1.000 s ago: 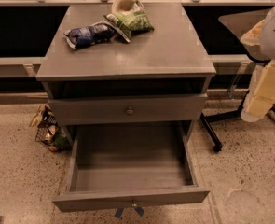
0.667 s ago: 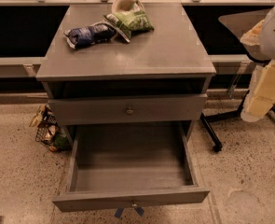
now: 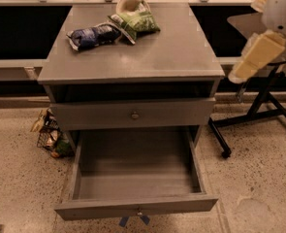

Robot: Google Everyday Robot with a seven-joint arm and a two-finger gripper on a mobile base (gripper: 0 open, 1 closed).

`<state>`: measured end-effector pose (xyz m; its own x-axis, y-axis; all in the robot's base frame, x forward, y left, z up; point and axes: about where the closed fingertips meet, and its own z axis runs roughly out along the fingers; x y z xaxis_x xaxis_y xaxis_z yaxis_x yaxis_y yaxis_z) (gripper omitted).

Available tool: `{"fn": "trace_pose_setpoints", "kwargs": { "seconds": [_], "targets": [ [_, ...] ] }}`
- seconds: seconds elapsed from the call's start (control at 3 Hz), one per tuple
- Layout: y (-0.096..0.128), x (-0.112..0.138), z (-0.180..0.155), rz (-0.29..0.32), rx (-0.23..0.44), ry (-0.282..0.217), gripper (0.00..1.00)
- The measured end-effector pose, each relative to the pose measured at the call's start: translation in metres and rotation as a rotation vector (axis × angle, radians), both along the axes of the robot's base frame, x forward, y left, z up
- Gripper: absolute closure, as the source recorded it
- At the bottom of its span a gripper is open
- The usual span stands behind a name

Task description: Place green jalapeno chip bag into middle drawer

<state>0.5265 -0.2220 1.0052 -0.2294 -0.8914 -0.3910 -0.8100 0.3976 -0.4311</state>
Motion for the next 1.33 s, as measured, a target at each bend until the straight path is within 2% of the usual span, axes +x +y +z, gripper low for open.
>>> {"fn": "trace_pose_setpoints", "kwargs": {
  "seconds": [0.33, 0.67, 1.0, 1.33],
  "targets": [
    [0.009, 0.079, 0.016, 0.005, 0.196, -0.15, 0.0],
    [0.032, 0.162, 0.009, 0.015, 0.396, -0.213, 0.0],
    [0.063, 0.224, -0.018, -0.015, 0.49, -0.197, 0.0],
    [0.09, 0.267, -0.048, -0.093, 0.477, -0.152, 0.0]
  ]
}}
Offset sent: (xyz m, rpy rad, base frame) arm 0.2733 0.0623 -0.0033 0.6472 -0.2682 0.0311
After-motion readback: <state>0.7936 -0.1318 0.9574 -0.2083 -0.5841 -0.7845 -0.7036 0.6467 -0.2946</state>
